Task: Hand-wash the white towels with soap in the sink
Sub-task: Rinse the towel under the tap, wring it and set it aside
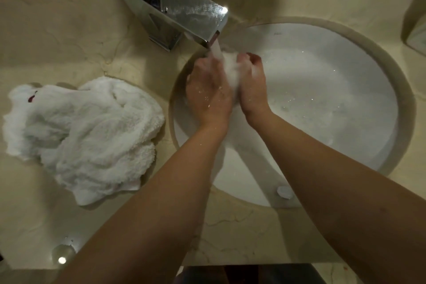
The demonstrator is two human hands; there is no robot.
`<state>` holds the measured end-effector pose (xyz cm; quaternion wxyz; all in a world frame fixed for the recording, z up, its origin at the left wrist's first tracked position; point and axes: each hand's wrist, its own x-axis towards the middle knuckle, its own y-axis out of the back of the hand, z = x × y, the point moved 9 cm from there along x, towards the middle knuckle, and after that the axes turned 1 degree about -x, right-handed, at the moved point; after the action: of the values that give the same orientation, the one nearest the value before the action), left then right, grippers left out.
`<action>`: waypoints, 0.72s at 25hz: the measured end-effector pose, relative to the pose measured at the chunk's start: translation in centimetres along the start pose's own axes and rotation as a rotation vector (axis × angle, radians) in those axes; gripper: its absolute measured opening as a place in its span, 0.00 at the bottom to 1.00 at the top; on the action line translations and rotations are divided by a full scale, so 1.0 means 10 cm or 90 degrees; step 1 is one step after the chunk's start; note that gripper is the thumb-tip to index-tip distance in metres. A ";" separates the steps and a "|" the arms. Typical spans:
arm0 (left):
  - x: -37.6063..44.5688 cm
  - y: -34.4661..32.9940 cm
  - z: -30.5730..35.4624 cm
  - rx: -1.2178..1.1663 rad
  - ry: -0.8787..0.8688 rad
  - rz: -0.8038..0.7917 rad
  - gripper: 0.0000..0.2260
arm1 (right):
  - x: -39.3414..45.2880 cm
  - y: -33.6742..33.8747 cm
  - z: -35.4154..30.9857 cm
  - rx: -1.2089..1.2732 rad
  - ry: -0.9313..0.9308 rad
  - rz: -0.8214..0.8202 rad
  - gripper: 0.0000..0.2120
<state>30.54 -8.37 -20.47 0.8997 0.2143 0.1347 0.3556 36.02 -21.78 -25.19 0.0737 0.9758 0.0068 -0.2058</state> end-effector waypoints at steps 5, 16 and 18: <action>-0.01 -0.22 -0.22 0.171 -0.027 -0.101 0.23 | -0.02 0.11 0.28 -0.114 0.013 -0.042 0.19; -0.03 -0.19 -0.47 -0.029 0.038 -0.007 0.14 | 0.07 -0.02 0.03 -0.313 0.145 -0.076 0.22; -0.13 -0.30 -0.51 -0.070 0.097 -0.042 0.17 | 0.11 0.01 0.16 -0.304 0.127 -0.047 0.25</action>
<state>29.33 -9.74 -26.24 0.9086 0.1322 0.1899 0.3478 36.39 -22.11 -27.04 0.2932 0.9454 0.0981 -0.1036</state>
